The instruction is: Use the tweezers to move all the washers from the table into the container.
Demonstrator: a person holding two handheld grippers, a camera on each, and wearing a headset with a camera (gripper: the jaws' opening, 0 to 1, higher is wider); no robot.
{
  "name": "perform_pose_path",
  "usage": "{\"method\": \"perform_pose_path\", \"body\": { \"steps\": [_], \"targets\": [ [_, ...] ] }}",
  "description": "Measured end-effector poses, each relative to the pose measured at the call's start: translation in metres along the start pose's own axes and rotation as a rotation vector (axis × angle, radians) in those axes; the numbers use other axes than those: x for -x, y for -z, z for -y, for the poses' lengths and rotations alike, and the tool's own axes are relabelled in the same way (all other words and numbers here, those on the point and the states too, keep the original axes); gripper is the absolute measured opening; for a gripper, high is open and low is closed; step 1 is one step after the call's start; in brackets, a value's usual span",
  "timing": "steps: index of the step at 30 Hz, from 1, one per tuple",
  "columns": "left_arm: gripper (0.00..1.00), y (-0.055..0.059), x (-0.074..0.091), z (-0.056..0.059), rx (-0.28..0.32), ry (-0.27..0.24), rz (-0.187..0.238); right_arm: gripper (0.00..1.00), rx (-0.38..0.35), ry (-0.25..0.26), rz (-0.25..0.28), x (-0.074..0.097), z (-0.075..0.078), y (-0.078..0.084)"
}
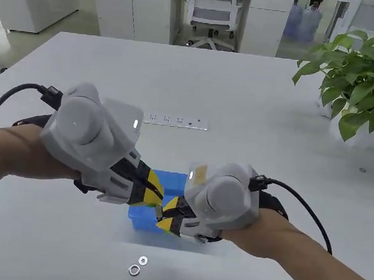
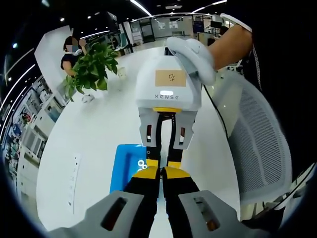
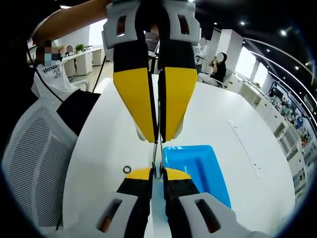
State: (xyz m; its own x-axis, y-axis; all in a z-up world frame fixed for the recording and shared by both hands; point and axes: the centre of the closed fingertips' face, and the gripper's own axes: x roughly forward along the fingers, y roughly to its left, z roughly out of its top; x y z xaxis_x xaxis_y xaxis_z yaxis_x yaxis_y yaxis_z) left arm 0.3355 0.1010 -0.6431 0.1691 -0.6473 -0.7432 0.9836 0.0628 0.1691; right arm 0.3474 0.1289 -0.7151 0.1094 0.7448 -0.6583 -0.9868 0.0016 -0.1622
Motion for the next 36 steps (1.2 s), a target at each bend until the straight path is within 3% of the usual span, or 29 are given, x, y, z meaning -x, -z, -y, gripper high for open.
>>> {"method": "perform_pose_path", "body": {
  "steps": [9,25,36],
  "targets": [
    [0.06,-0.006,-0.001,-0.012,-0.022,-0.014,0.007,0.10,0.009,0.032,-0.004,0.006,0.014,0.001],
    [0.06,0.003,-0.021,-0.034,-0.020,0.010,0.003,0.10,-0.023,0.037,-0.019,-0.001,0.032,0.019],
    [0.06,0.012,-0.034,-0.042,-0.014,0.030,-0.007,0.10,-0.051,0.027,-0.029,-0.010,0.038,0.031]
  ]
}}
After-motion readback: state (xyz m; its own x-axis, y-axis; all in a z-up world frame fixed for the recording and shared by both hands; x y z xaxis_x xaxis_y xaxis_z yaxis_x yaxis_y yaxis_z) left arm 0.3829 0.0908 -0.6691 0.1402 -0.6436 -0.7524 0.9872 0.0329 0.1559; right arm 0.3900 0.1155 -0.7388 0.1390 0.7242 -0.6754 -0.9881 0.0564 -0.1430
